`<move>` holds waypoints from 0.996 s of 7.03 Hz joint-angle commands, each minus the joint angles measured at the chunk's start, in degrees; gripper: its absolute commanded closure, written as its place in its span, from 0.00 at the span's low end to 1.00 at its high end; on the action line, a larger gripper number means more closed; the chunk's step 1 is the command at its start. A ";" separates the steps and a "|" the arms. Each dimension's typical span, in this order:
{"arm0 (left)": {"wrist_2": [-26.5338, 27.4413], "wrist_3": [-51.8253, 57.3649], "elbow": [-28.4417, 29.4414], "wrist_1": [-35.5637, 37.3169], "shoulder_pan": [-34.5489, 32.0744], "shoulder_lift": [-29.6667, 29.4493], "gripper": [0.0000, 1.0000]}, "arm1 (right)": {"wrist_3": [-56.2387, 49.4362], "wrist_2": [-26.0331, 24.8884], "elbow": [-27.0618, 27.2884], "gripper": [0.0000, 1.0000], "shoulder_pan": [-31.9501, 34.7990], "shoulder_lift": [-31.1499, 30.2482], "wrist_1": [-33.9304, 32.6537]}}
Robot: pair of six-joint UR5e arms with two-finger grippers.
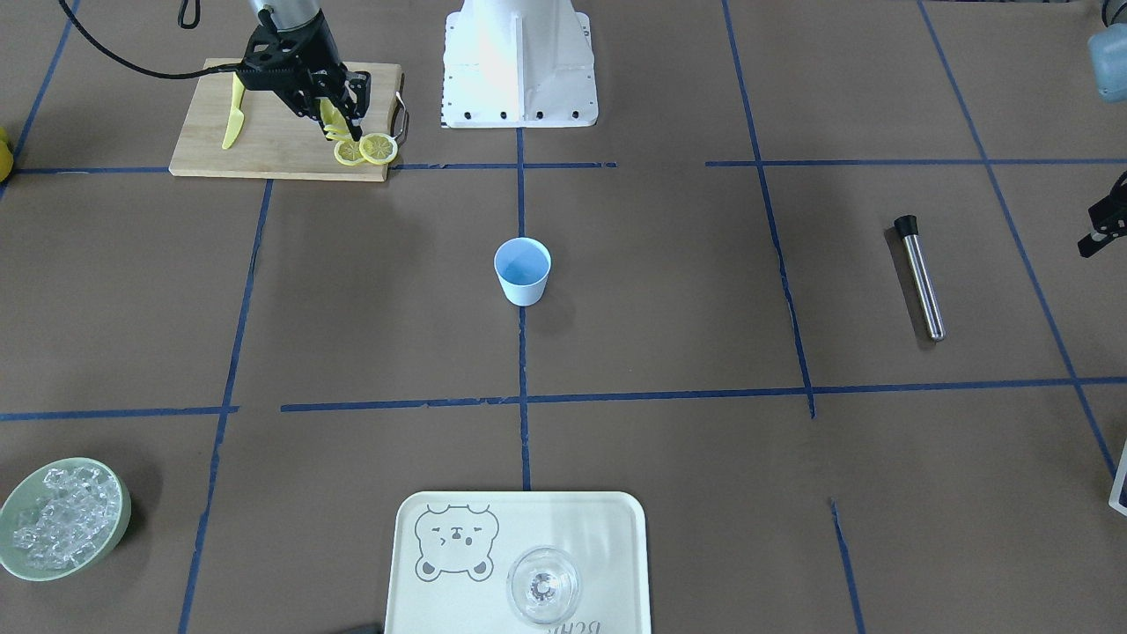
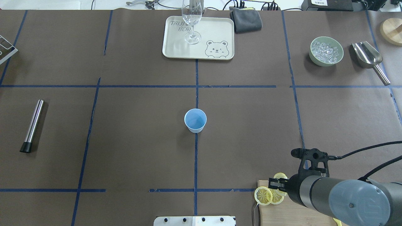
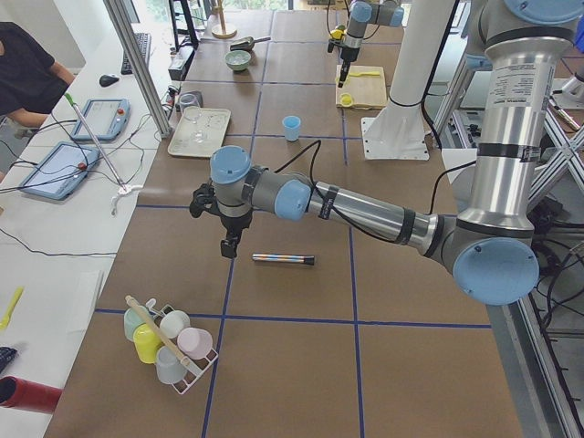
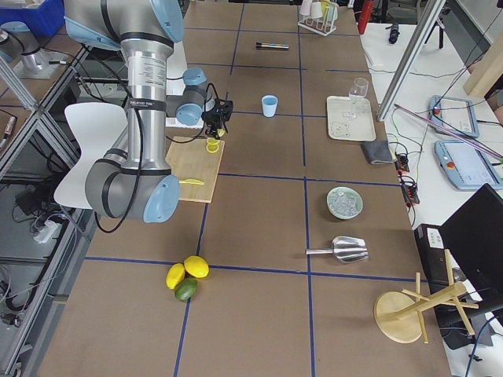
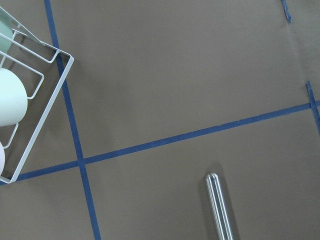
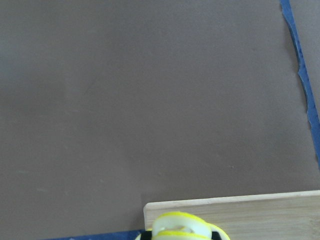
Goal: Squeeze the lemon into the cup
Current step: 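Carry the lemon slice with the right gripper over the blue cup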
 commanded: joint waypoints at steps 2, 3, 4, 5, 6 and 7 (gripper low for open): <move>0.02 -1.62 -0.06 -0.04 0.00 -0.12 0.00 | -0.50 5.91 -2.36 0.52 8.85 10.82 -4.70; 0.02 -1.79 0.46 -0.04 0.00 -0.47 0.00 | -1.20 7.23 -4.81 0.49 11.05 19.93 -12.75; 0.11 -1.71 0.90 -0.04 1.31 -0.56 0.00 | -1.99 7.42 -7.18 0.49 11.77 27.67 -20.40; 0.11 -3.18 1.08 -0.04 4.02 -0.56 0.00 | -3.30 7.25 -8.68 0.49 12.30 30.97 -22.22; 0.20 -6.51 2.12 -0.30 7.96 -1.52 0.00 | -3.49 7.25 -9.74 0.47 12.82 32.74 -22.32; 0.46 -9.50 3.70 -0.30 10.52 -2.31 0.00 | -3.49 7.25 -11.93 0.47 13.26 35.11 -22.33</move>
